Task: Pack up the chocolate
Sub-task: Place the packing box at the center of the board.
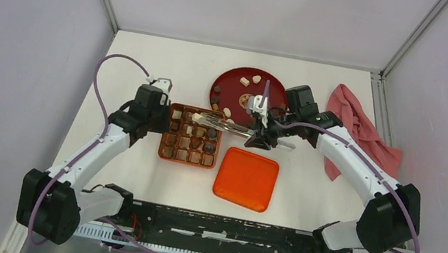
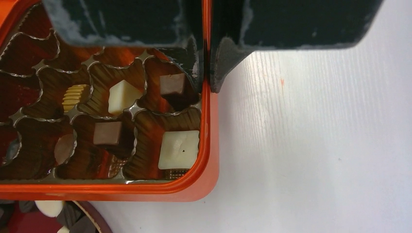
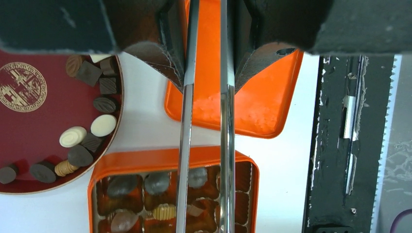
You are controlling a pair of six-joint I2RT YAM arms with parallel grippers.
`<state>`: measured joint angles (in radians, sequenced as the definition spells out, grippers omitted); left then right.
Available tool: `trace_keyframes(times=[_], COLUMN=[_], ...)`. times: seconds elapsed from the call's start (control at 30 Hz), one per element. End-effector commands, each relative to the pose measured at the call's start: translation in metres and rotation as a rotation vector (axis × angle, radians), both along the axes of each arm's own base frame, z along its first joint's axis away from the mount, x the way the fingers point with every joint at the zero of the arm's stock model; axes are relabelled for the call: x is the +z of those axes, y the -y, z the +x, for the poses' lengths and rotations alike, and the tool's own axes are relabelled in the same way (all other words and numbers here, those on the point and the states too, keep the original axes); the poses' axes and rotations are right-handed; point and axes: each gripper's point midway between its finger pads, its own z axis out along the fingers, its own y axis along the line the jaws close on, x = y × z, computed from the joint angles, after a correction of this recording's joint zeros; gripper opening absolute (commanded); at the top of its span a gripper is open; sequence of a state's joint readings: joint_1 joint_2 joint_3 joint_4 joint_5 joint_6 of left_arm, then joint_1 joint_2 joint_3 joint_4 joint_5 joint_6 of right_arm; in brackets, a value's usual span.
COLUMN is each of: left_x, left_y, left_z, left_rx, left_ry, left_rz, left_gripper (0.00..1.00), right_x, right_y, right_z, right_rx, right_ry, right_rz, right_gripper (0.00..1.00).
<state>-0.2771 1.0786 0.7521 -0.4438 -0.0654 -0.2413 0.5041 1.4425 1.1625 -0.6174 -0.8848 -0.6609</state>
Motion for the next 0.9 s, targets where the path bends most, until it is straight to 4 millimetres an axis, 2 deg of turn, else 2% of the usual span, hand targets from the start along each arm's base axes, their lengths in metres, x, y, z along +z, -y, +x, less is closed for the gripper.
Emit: trace_keyframes(times=[0.0, 0.23, 0.33, 0.47, 0.6, 0.7, 0.87], left_x=[0.012, -0.027, -0.038, -0.041, -0.027, -0.007, 0.026], left_y=[0.015, 0.013, 0.012, 0.010, 0.008, 0.004, -0.014], left_z=[0.014, 0.008, 0.006, 0.005, 0.009, 0.013, 0.015], left_rx=[-0.064, -0.056, -0.053, -0.043, -0.017, 0.002, 0.072], left_ry=[0.035, -0.133, -0.178, -0.195, -0.145, -0.071, 0.066], left_rz=[-0.036, 0.008, 0.023, 0.030, 0.023, 0.022, 0.053], left_gripper=[0.02, 0.04, 0.12, 0.29, 0.41, 0.43, 0.46], right_x=[0.004, -0.033, -0.049, -0.069, -0.077, -0.082, -0.091], right_y=[-0.015, -0.028, -0.031, -0.036, -0.039, -0.041, -0.045], right_z=[-0.001, 0.001, -0.001, -0.003, -0.008, -0.008, -0.011], right_rx=[0.038, 0.016, 0.021, 0.039, 0.055, 0.053, 0.055], right_ry=[0.088, 0.130, 0.139, 0.164, 0.163, 0.167, 0.163], right_rz=[-0.002, -0.148, -0.207, -0.293, -0.318, -0.338, -0.369], right_gripper=[0.00, 0.00, 0.00, 0.00, 0.00, 0.00, 0.02])
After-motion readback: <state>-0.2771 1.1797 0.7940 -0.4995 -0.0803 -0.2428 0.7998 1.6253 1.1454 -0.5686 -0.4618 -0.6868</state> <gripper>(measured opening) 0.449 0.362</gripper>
